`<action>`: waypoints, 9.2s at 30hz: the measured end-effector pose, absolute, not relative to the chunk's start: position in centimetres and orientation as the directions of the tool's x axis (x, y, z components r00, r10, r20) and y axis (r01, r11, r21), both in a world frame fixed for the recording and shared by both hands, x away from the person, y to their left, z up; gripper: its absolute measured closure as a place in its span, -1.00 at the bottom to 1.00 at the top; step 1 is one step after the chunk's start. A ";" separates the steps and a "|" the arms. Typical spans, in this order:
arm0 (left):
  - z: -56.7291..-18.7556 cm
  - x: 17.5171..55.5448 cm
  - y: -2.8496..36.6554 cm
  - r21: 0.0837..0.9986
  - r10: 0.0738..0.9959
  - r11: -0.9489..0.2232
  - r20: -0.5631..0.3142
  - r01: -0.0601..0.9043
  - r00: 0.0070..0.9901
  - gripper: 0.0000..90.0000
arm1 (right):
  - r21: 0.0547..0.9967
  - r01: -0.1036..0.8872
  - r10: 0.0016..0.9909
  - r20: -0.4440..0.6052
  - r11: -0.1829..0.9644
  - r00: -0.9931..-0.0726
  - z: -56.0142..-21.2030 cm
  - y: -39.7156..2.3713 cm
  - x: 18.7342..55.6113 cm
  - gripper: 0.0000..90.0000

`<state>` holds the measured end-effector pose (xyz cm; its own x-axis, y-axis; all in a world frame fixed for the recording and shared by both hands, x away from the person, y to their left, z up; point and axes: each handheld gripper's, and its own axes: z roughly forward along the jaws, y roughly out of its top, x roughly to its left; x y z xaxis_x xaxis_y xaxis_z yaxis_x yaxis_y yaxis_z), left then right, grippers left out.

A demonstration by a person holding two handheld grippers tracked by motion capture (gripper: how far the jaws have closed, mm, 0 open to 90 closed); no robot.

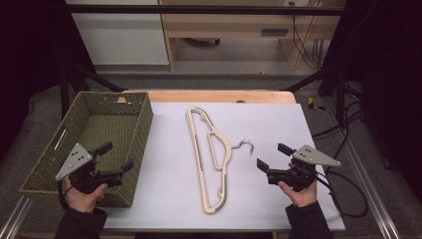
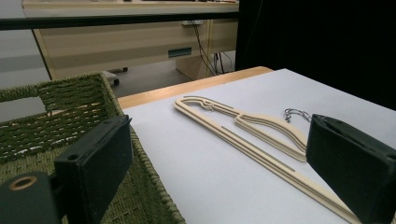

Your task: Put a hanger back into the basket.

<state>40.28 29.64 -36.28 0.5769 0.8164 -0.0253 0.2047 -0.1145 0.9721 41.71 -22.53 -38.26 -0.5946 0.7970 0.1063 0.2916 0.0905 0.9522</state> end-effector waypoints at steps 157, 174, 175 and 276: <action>-35.8 41.1 20.8 0.938 0.739 -0.244 0.013 0.248 0.674 -0.80 | 0.650 0.702 0.820 0.207 0.293 -0.534 -45.0 -15.7 44.1 0.78; -38.3 49.7 10.6 0.884 0.673 -0.328 -0.028 0.333 0.739 -0.75 | 0.652 0.700 0.820 0.206 0.292 -0.534 -45.0 -15.7 44.1 0.78; -38.5 50.1 10.3 0.882 0.673 -0.333 -0.025 0.333 0.740 -0.75 | 0.653 0.699 0.820 0.205 0.293 -0.535 -45.1 -15.7 44.1 0.78; -35.5 45.6 14.5 0.915 0.629 -0.317 0.004 0.251 0.777 -0.63 | 0.736 0.651 0.595 0.442 0.188 -0.671 -41.7 -12.5 45.4 0.94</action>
